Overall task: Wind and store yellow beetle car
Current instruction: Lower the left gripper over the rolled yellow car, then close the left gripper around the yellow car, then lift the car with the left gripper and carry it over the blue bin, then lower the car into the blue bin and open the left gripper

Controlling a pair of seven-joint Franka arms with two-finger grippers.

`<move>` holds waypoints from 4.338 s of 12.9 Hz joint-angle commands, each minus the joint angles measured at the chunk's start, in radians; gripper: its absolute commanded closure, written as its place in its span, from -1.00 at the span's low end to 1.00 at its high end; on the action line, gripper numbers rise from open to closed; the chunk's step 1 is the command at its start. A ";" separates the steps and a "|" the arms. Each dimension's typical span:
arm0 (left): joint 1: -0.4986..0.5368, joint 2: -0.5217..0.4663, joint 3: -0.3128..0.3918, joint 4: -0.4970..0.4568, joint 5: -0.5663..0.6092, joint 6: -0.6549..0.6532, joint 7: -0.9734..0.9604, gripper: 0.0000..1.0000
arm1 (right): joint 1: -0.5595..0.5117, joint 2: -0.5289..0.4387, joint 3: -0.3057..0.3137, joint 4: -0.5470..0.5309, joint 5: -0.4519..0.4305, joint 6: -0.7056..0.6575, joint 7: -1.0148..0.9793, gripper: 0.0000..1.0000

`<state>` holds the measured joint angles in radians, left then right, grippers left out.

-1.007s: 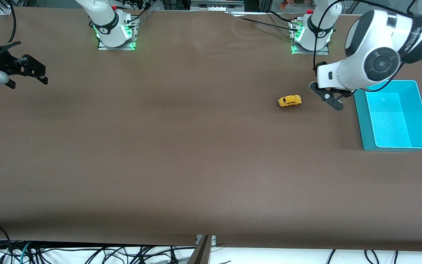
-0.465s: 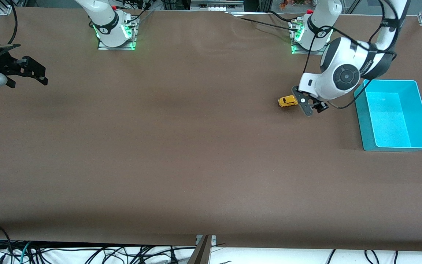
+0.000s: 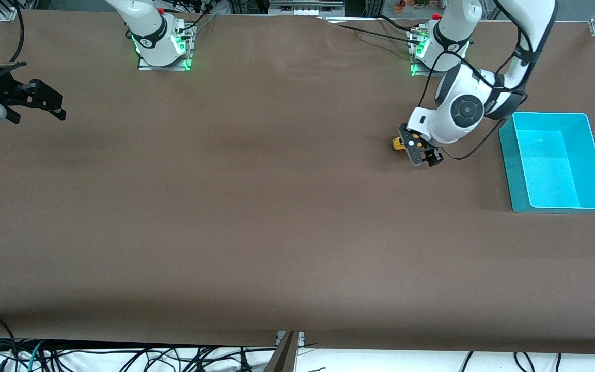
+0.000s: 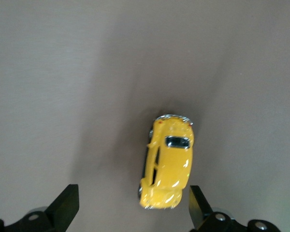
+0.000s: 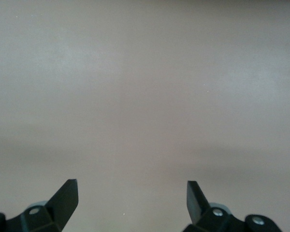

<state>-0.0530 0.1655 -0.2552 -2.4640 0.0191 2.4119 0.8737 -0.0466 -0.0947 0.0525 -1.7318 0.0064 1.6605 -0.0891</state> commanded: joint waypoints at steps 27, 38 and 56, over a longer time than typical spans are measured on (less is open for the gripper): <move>0.260 0.035 -0.032 0.446 0.033 -0.618 0.247 0.76 | 0.014 0.023 -0.005 0.025 -0.008 -0.061 0.015 -0.98; 0.637 0.147 -0.035 0.517 0.412 -0.599 0.623 0.83 | 0.014 0.023 -0.005 0.021 -0.008 -0.062 0.014 -0.99; 0.805 0.355 -0.033 0.487 0.469 -0.298 0.765 0.63 | 0.016 0.016 0.000 0.023 -0.002 -0.067 0.022 -0.99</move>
<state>0.7334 0.5264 -0.2758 -1.9716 0.4677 2.1195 1.6137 -0.0360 -0.0768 0.0526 -1.7299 0.0064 1.6200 -0.0832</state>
